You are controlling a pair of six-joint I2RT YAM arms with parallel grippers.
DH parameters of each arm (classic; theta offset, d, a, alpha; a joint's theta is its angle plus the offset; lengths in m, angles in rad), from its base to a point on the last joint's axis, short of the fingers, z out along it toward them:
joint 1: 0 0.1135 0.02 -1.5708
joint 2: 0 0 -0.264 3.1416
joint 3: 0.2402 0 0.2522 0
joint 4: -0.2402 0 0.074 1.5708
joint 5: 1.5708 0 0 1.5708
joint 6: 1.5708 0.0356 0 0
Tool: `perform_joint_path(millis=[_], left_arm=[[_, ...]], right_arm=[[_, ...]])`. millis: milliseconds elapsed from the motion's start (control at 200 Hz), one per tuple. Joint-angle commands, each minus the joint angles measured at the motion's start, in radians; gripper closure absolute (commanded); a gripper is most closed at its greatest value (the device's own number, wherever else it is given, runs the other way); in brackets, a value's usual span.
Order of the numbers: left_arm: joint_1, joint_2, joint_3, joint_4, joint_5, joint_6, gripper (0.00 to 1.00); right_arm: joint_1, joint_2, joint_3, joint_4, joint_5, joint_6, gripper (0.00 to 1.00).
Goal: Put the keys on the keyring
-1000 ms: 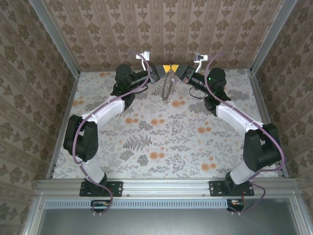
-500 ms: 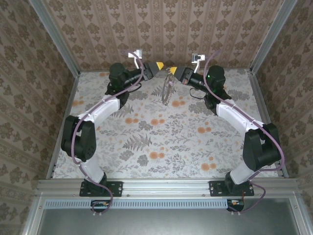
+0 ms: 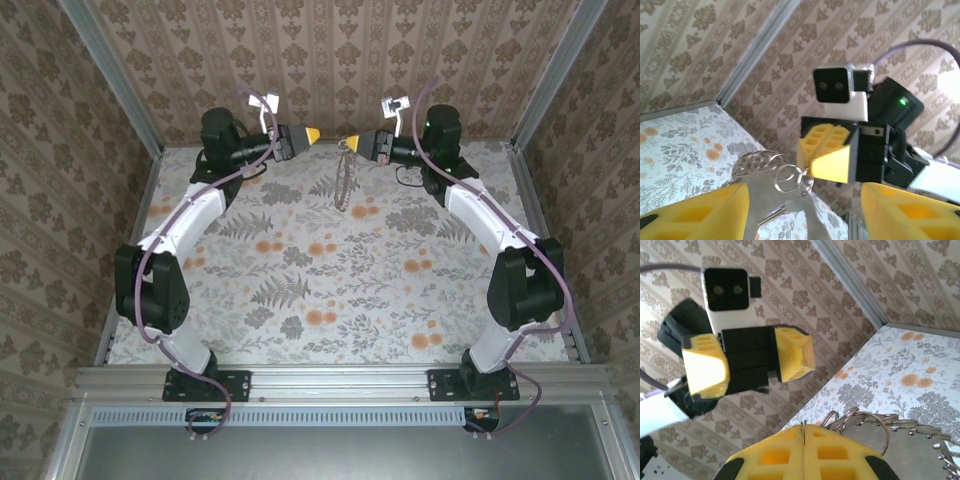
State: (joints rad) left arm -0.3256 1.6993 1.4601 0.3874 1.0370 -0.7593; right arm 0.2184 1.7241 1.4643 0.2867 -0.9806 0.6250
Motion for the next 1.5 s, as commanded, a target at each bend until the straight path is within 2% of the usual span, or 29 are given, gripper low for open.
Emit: perform_joint_path(millis=[0,60,150,570,1495], left_arm=[[0.008,-0.002,0.065,-0.156,0.127,0.146,0.47],[0.009,0.007,0.078,-0.168,0.152,0.153,0.56],[0.009,0.022,0.098,-0.185,0.176,0.162,0.63],[-0.021,0.115,0.190,-0.319,0.196,0.239,0.58],[-0.073,0.160,0.219,-0.340,0.193,0.251,0.64]], right_arm=[[-0.009,0.036,0.052,-0.028,-0.124,-0.049,1.00],[-0.009,0.050,0.059,-0.014,-0.134,-0.031,1.00],[-0.006,0.060,0.061,0.011,-0.140,-0.005,1.00],[0.009,0.063,0.061,0.017,-0.158,0.007,1.00],[0.017,0.069,0.055,0.022,-0.145,0.008,1.00]])
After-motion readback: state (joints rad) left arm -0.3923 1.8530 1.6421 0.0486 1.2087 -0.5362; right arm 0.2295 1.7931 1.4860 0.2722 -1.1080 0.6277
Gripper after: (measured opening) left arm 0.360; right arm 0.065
